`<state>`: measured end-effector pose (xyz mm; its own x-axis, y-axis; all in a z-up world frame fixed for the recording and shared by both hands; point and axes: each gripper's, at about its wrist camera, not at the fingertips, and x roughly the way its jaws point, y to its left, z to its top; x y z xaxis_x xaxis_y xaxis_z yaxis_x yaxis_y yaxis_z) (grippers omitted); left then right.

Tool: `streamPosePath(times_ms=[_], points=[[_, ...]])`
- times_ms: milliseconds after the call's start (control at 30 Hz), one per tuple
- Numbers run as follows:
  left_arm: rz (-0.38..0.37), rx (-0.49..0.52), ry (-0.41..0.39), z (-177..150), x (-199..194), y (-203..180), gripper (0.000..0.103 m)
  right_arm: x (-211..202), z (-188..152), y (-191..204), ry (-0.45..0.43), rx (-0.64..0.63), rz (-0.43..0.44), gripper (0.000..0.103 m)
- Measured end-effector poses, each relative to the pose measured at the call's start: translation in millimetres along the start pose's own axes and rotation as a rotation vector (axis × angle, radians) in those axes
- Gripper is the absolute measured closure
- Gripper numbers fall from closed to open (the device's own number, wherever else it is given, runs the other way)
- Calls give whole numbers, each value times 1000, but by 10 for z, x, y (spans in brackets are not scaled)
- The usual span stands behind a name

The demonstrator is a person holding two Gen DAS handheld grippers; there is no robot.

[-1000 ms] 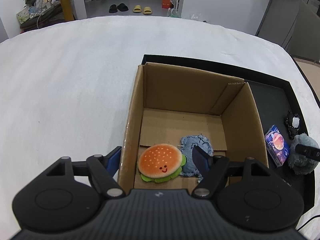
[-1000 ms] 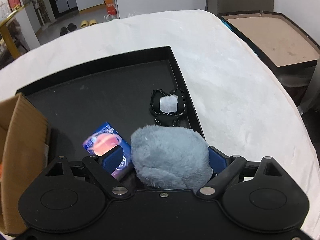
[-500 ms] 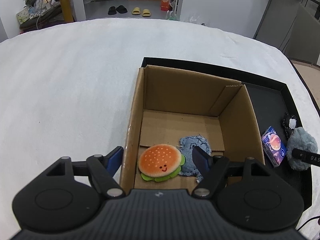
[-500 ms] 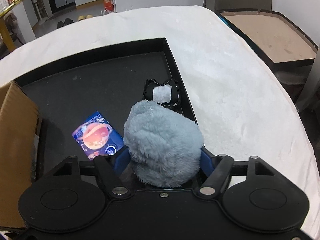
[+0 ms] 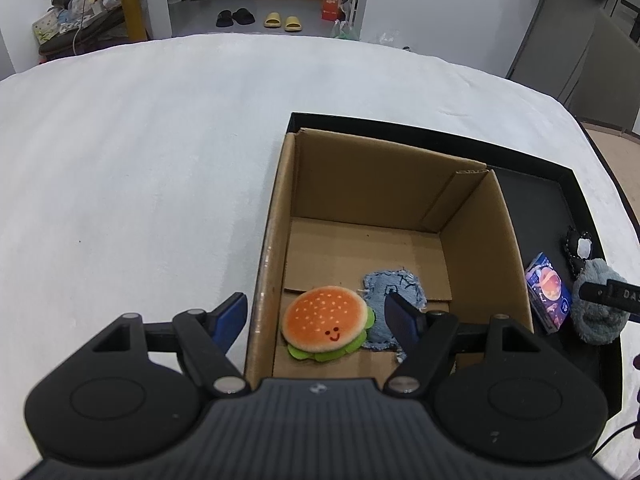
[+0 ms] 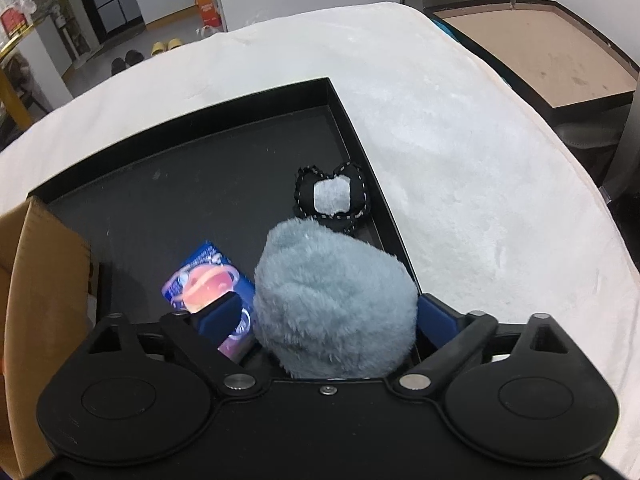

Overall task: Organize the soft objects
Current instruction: 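Close the right gripper on the grey fluffy plush, then lift the grey fluffy plush with the right gripper toward the box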

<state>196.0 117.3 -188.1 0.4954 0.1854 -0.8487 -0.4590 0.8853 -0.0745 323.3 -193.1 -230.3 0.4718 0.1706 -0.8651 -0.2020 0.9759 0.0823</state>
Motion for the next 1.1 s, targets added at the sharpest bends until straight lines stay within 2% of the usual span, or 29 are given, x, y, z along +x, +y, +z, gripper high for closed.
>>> streamPosePath(times_ms=[67, 167, 300, 700, 1100], points=[[2, -2, -3, -1, -8, 14, 29, 55, 14, 6, -4, 9, -8, 8], [5, -6, -4, -14, -8, 35, 29, 124, 14, 45, -3, -4, -41, 25], [-1, -12, 3, -17, 4, 65, 29, 65, -5, 93, -22, -29, -51, 31], [-43, -36, -10, -20, -68, 185, 29, -346, 62, 247, -90, -43, -38, 31], [-72, -28, -37, -76, -181, 289, 30, -855, 261, 711, -183, -125, 41, 31]])
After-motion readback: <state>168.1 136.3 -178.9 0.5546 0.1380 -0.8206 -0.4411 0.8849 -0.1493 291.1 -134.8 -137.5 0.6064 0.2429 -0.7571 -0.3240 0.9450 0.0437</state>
